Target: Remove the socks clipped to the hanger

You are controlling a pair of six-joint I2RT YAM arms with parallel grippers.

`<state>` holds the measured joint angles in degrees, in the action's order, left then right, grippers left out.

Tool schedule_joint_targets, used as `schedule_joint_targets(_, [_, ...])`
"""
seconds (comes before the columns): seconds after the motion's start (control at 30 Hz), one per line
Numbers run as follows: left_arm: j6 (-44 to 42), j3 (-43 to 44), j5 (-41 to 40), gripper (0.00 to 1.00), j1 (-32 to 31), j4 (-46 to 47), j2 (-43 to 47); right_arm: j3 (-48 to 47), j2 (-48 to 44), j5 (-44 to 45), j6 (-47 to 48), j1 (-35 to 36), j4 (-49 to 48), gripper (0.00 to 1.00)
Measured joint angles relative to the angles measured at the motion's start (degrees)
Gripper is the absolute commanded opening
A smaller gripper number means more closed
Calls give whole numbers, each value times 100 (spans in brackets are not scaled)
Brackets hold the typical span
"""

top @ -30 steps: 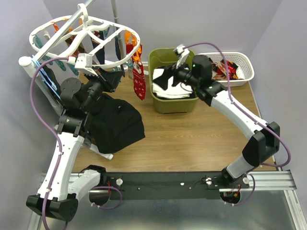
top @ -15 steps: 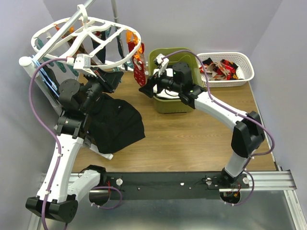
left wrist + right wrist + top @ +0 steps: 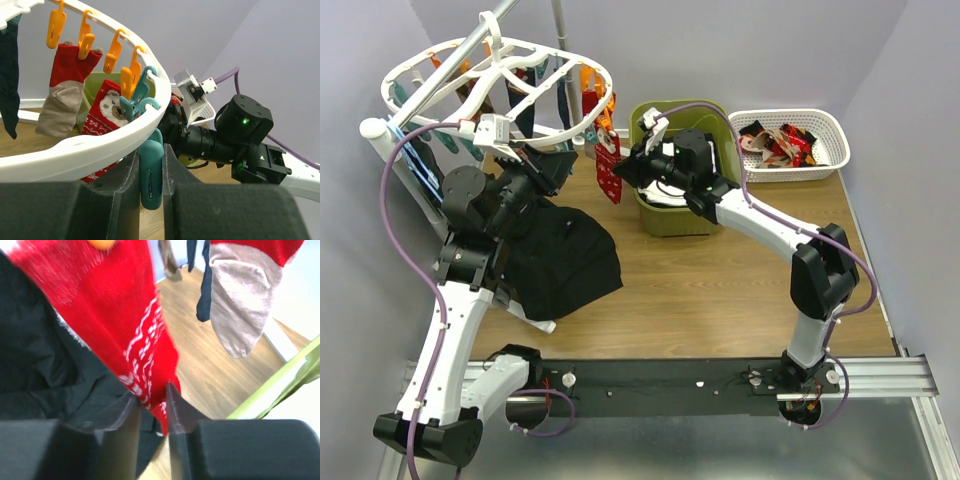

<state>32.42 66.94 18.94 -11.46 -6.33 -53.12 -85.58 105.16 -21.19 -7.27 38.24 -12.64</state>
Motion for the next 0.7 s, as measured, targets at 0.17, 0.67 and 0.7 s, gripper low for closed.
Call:
schedule_joint_targets(0.17, [-72,0,7,8,11,-72,118,-199,-2,109,-83,9,31,1])
schedule_joint_targets(0.67, [-254,-227,588,53,11,-317,426,-350,-1185,1530,-59,776,1075,1])
schedule_joint_targets(0.7, [-245,-271,728,52,11,-306,494,-350,-1233,1672,-57,796,1185,1])
